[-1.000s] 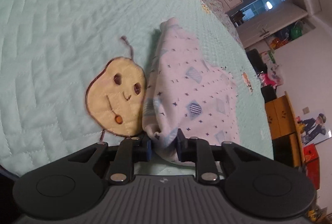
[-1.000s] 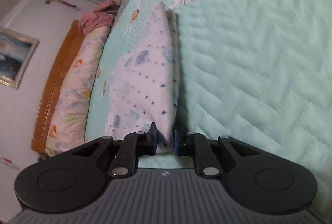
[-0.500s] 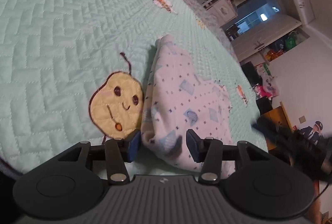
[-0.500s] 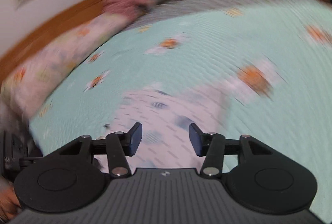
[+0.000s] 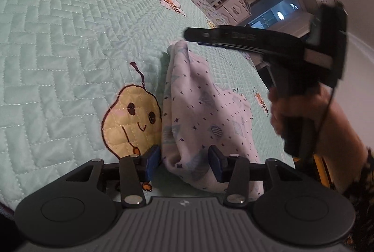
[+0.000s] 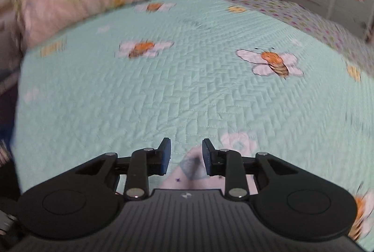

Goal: Fold clothes

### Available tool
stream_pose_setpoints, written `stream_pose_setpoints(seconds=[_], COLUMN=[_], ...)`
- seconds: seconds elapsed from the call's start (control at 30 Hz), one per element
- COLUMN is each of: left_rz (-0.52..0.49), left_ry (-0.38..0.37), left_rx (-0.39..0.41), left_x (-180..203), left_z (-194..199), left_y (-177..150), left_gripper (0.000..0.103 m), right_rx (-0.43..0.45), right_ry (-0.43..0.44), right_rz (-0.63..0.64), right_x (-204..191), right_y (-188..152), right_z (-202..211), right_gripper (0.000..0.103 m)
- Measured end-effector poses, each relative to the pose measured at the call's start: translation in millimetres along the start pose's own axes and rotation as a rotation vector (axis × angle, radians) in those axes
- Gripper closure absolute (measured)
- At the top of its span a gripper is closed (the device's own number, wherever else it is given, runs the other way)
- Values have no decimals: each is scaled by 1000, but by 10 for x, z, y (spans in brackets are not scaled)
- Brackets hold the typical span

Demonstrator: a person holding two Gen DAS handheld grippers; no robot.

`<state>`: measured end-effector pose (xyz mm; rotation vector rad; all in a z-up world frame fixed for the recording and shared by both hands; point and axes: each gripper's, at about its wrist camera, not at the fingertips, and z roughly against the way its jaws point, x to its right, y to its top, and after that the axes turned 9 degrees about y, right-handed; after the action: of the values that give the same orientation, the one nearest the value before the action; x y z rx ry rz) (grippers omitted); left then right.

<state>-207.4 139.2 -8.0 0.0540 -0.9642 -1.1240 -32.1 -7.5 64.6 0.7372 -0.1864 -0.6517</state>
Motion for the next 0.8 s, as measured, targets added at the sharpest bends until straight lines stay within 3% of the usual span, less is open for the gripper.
stream_pose_setpoints(seconds=[0.1, 0.2, 0.23, 0.27, 0.37, 0.5, 0.7, 0.8], left_rz=[-3, 13, 21, 25, 3, -1, 1, 6], left_ry=[-15, -32, -38, -45, -33, -23, -22, -22], left_rx=[-4, -11, -14, -15, -15, -18, -22, -23], left_x=[-17, -55, -72, -87, -103, -126, -147, -150], left_z=[-11, -18, -18, -18, -2, 7, 15, 22], left_y=[0, 4, 7, 11, -8, -16, -25, -35], left_gripper=[55, 55, 55, 57, 68, 72, 73, 73], right_rx=[-65, -103, -119, -128, -126, -89, -58, 33], right_ry=[-20, -13, -1, -4, -24, -29, -27, 43], right_rz=[36, 40, 37, 32, -6, -156, -236, -332], right_x=[53, 115, 125, 127, 171, 421, 523, 638], right_y=[55, 68, 70, 66, 59, 36, -38, -43], right_z=[-153, -279, -314, -337, -385, -471, -546, -342], right_gripper=[51, 55, 80, 97, 98, 98, 96, 83])
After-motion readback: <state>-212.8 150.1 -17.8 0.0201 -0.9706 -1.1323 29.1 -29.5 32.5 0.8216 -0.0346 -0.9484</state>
